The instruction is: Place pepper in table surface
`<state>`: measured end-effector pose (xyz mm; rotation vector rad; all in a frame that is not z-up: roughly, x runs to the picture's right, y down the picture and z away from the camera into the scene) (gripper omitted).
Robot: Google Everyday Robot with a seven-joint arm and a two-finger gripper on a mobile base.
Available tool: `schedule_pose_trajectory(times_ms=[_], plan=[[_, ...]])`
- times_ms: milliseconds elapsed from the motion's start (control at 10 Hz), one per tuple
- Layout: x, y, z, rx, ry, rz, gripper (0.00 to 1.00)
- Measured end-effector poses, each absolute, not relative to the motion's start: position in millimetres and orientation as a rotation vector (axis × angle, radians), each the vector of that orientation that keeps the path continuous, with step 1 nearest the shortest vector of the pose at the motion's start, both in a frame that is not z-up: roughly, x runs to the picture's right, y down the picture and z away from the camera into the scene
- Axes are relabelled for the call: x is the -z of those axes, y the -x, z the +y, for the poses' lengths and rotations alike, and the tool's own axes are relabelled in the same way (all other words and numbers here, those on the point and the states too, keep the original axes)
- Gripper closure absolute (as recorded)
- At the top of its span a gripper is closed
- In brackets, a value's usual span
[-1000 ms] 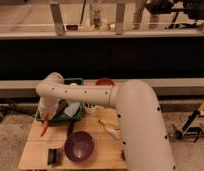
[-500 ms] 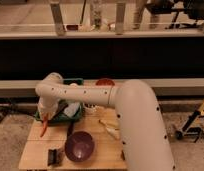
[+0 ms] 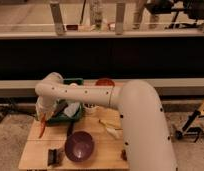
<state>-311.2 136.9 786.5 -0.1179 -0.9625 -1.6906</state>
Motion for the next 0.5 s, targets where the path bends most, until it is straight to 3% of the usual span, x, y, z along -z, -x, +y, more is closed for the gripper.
schedule_pose_trajectory(times_ms=[500], plan=[[-780.5, 327.4, 158.3, 1.845, 0.184, -1.103, 1.0]])
